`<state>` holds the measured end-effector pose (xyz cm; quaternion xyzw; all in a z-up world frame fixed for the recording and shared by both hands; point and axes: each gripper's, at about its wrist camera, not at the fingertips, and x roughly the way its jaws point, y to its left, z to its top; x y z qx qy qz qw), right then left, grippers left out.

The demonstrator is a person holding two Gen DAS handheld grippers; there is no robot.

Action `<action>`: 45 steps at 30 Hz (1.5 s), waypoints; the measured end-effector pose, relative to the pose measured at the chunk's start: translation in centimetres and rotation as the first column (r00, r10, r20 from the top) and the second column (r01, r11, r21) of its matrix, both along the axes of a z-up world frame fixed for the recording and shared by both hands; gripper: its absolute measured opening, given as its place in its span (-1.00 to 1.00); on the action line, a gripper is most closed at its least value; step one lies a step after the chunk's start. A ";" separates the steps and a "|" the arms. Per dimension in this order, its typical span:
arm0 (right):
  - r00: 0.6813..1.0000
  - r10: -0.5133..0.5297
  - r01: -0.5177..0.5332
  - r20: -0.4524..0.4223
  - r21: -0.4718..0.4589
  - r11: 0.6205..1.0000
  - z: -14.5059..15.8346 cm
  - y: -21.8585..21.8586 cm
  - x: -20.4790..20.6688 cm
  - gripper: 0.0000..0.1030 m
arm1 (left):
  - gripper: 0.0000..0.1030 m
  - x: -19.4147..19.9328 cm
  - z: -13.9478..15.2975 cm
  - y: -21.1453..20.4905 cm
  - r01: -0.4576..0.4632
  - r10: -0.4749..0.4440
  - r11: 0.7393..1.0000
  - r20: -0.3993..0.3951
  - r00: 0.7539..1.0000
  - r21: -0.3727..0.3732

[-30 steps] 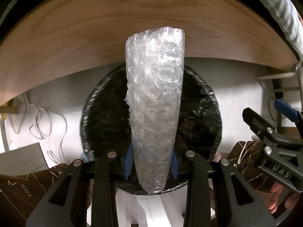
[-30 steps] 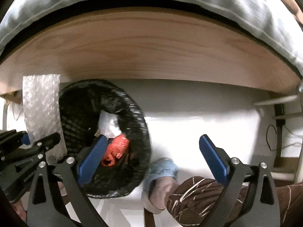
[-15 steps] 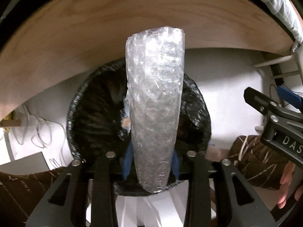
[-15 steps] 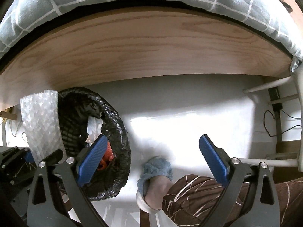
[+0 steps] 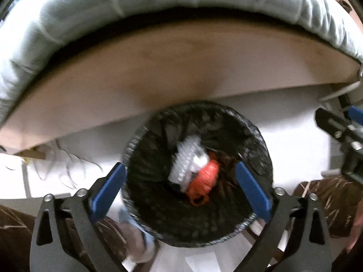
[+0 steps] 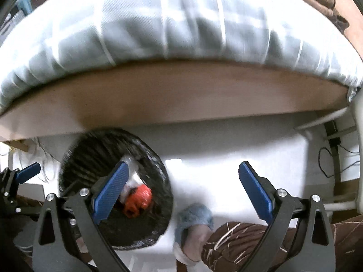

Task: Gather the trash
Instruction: 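Open the right tool over the bin while the left tool releases the bubble wrap, then raise both open tools back toward the trash on the bed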

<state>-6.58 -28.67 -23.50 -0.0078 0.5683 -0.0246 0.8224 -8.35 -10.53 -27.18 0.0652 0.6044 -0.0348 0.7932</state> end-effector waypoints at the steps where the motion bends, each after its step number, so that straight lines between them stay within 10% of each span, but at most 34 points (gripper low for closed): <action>1: 1.000 0.003 -0.003 0.020 0.008 1.000 0.8 0.2 0.0 0.81 | 0.89 0.0 0.6 0.3 0.000 -0.001 1.000 0.024 1.000 0.008; 23: 0.939 0.081 -0.091 0.335 0.013 0.996 13.7 3.1 0.3 0.82 | 0.89 1.7 14.2 4.8 -0.066 0.096 0.992 0.291 0.952 -0.111; 45: 0.901 0.095 -0.104 0.424 -0.003 0.995 19.0 5.2 7.7 0.81 | 0.89 10.7 19.5 10.3 -0.149 0.183 0.982 0.380 0.906 -0.119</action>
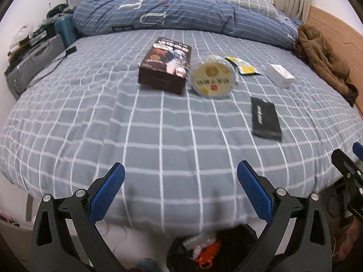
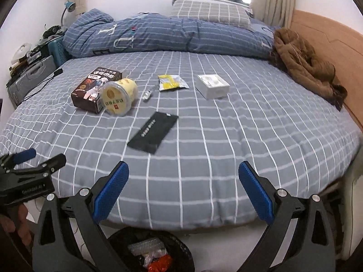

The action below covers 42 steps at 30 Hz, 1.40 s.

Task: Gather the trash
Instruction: 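Raise both open tools back toward the trash on the bed, then grasp the black sachet with the right tool while the left tool grasps the brown cookie box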

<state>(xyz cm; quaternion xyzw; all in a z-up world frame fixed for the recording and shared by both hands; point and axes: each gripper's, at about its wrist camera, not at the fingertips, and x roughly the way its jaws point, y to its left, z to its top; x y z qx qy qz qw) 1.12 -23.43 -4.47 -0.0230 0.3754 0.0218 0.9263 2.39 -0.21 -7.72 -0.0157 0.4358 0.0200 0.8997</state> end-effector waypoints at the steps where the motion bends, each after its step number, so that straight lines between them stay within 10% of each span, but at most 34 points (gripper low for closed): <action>1: 1.000 0.006 -0.006 -0.001 -0.007 1.000 0.0 0.3 0.7 0.81 | 0.89 0.8 0.0 0.3 -0.005 0.005 1.000 0.001 1.000 0.010; 18: 0.989 0.010 -0.009 -0.148 0.005 1.000 -4.3 3.1 10.5 0.75 | 0.89 12.9 -1.6 3.1 -0.004 0.005 0.996 -0.011 1.000 0.084; 42: 0.952 -0.072 0.088 -0.298 0.043 0.995 -8.6 5.5 16.2 0.42 | 0.88 19.1 -3.1 2.7 0.013 -0.012 0.988 -0.012 1.000 0.156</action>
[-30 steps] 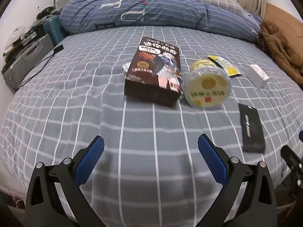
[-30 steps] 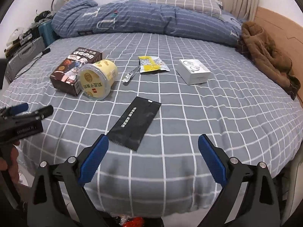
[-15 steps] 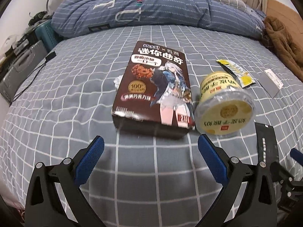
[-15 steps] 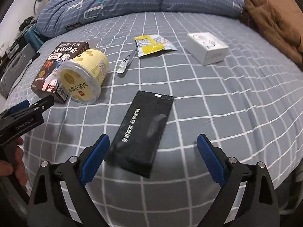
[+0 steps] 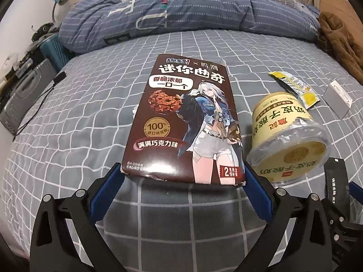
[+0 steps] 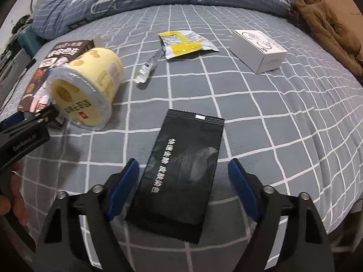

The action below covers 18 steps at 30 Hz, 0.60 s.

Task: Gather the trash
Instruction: 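Grasp the black sachet with the right tool while the left tool grasps the brown cookie box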

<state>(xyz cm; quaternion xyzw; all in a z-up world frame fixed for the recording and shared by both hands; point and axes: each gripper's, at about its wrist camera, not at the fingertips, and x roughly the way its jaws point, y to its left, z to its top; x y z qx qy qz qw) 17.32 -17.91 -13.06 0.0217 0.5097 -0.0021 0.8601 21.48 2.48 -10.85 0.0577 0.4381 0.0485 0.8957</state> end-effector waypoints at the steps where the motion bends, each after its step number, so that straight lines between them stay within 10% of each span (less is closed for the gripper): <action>1: 1.000 -0.001 0.001 -0.001 -0.007 1.000 0.0 0.0 0.1 0.37 | 0.82 0.1 0.0 0.0 0.001 -0.001 1.000 -0.001 1.000 -0.005; 10: 1.000 0.023 -0.023 -0.006 -0.004 1.000 -0.1 -0.2 0.2 -0.14 | 0.74 0.0 0.4 0.3 0.015 -0.015 0.999 0.006 1.000 -0.050; 18: 0.999 0.045 -0.045 0.003 -0.011 0.999 0.1 -0.3 0.0 -0.21 | 0.73 -0.7 0.9 0.3 0.016 -0.015 0.998 0.021 1.000 -0.058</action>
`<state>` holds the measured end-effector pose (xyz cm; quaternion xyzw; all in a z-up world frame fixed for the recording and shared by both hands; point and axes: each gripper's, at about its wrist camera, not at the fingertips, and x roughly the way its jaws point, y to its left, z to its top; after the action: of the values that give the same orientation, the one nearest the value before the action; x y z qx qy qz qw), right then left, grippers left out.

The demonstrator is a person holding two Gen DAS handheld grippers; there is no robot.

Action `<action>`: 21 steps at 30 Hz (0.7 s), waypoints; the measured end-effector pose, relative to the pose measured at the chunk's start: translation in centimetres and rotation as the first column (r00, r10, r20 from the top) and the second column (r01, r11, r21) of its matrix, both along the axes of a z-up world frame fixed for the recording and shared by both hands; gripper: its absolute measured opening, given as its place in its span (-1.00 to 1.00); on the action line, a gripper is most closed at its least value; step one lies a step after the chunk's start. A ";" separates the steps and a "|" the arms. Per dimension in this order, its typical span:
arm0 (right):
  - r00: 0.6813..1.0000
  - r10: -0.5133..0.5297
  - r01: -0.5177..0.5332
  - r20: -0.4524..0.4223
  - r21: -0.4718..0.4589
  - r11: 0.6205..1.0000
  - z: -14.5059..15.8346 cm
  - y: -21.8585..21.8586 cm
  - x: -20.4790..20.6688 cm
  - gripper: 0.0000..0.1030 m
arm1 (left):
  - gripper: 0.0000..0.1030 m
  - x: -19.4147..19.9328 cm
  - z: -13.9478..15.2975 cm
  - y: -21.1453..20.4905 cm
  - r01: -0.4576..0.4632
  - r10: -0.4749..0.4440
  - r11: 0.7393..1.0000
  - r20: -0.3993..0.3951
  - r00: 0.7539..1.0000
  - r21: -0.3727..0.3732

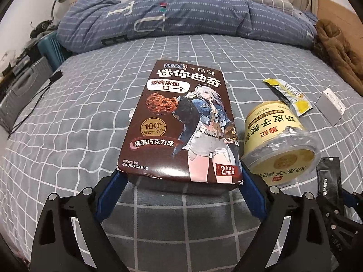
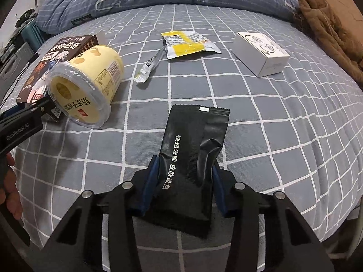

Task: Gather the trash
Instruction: 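Grasp the black sachet with the right tool while the left tool grasps the brown cookie box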

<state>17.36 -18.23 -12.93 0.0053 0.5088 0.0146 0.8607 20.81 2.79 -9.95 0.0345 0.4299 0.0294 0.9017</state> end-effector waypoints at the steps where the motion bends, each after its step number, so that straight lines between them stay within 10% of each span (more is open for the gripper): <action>1: 1.000 0.004 -0.004 0.001 -0.002 1.000 0.0 0.0 0.0 -0.24 | 0.73 -0.2 0.1 0.0 0.000 0.000 1.000 0.003 1.000 -0.003; 21: 0.996 0.087 -0.087 0.025 -0.034 0.996 0.5 0.3 -0.9 -0.65 | 0.71 -2.7 1.9 0.2 -0.012 0.015 0.998 0.050 0.999 -0.057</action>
<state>16.48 -17.91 -12.44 -0.0313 0.4974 0.0437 0.8658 18.15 2.98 -8.01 0.0050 0.4078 0.0242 0.9127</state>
